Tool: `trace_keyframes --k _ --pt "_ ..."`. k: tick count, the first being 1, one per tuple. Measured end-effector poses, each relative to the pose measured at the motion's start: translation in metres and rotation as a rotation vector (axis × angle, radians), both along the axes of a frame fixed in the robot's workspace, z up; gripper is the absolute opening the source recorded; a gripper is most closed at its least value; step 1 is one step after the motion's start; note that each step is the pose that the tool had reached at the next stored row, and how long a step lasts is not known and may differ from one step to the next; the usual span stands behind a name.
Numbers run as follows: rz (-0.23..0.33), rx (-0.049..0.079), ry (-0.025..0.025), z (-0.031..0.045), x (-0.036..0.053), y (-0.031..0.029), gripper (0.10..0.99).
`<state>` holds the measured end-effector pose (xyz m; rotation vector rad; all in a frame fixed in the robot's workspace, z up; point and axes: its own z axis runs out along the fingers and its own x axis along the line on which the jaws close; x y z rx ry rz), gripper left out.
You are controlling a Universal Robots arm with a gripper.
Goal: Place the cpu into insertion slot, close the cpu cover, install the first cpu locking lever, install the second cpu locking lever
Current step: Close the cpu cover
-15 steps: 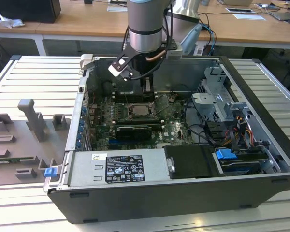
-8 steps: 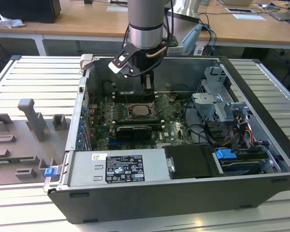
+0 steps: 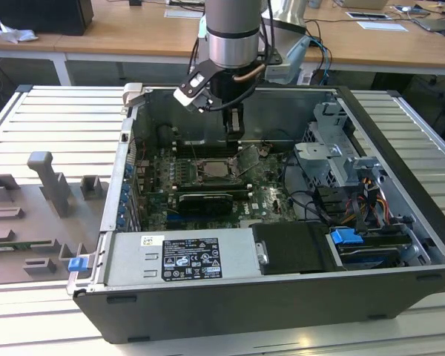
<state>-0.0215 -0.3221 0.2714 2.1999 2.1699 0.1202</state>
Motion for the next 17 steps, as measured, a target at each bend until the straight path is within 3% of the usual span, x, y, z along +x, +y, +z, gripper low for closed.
trace_keyframes --k 3,6,13,17 --pt "0.000 0.000 -0.0001 0.0003 0.0014 0.0000 0.106" --pt "0.000 0.000 0.0000 0.0003 0.0083 0.0001 0.106" --pt "0.000 -0.004 0.0012 -0.0032 0.0484 0.0001 0.106" --pt "0.000 -0.006 0.0014 -0.0071 0.0600 0.0001 0.106"
